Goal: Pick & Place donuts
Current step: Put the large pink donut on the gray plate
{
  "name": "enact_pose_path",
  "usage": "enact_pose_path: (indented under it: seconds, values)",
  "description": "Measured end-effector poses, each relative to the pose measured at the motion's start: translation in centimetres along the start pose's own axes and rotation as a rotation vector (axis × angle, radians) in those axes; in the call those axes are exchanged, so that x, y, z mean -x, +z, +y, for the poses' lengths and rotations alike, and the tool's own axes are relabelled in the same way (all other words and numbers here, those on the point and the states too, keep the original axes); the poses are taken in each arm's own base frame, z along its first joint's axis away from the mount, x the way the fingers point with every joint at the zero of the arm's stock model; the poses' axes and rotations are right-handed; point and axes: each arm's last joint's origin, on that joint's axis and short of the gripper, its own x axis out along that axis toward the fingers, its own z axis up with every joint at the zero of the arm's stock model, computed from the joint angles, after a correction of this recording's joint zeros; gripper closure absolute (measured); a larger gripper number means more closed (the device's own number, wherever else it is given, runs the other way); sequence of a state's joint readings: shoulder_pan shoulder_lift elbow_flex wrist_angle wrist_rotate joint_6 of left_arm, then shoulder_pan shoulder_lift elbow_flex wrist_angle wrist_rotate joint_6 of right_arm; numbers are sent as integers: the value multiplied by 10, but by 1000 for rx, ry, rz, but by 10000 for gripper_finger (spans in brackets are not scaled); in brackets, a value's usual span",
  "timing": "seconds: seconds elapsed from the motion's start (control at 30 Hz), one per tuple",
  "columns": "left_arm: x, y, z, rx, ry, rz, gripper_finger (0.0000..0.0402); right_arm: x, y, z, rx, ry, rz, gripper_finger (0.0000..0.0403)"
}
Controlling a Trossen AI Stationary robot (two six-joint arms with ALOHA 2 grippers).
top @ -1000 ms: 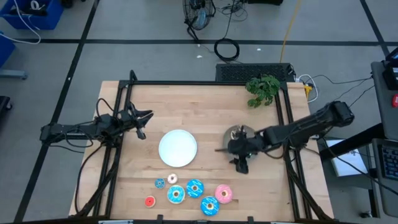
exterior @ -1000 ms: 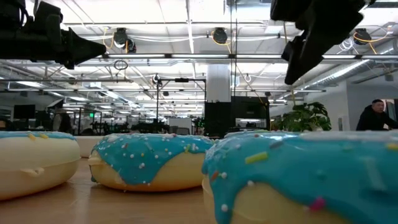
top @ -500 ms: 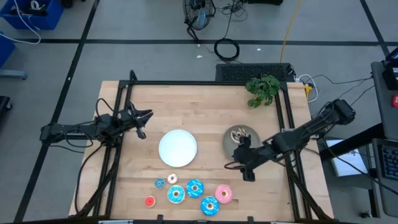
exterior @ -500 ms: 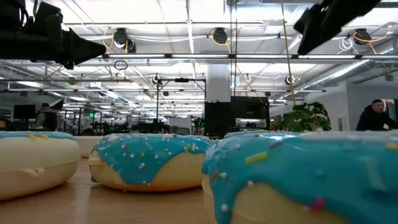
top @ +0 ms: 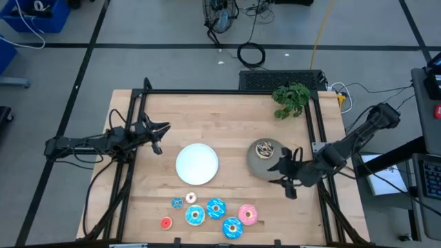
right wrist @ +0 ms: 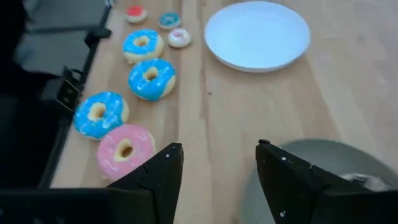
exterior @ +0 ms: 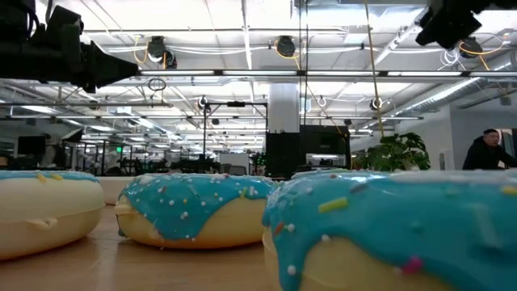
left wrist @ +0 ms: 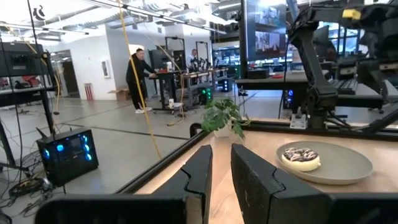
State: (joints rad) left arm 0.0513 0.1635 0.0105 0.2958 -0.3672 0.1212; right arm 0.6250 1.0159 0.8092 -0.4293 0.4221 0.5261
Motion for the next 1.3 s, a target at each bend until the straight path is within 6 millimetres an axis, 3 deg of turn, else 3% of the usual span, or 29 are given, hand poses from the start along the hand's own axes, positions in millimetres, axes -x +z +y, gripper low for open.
enact_pose_path:
  seconds: [0.17, 0.3, 0.43, 0.6, 0.8, 1.0, 1.1, 1.3]
  values:
    - [0, -2, 0, -9, -2, 20, 334, -24, -23, -3, 65, 126, -88, 234]
    - [0, -1, 0, -1, -2, 11, 334, -36, -30, -8, 45, 160, -168, 245]
    - [0, -1, 0, -1, -1, 11, 334, -38, -15, -6, 35, 145, -194, 255]
    - [0, -1, 0, 1, -2, 14, 334, -38, 20, 18, 117, 163, -218, 259]
    - [0, -1, 0, 37, -1, 14, 334, -53, 50, 42, 151, 9, 22, 241]
    - [0, -1, 0, 43, -1, 14, 334, -64, 88, 78, 173, -34, 162, 230]
    - [0, -1, 0, 43, -1, 14, 334, -75, 91, 88, 194, -81, 264, 230]
    - [0, -1, 0, 45, -1, 7, 334, -114, 78, 97, 146, -71, 354, 229]
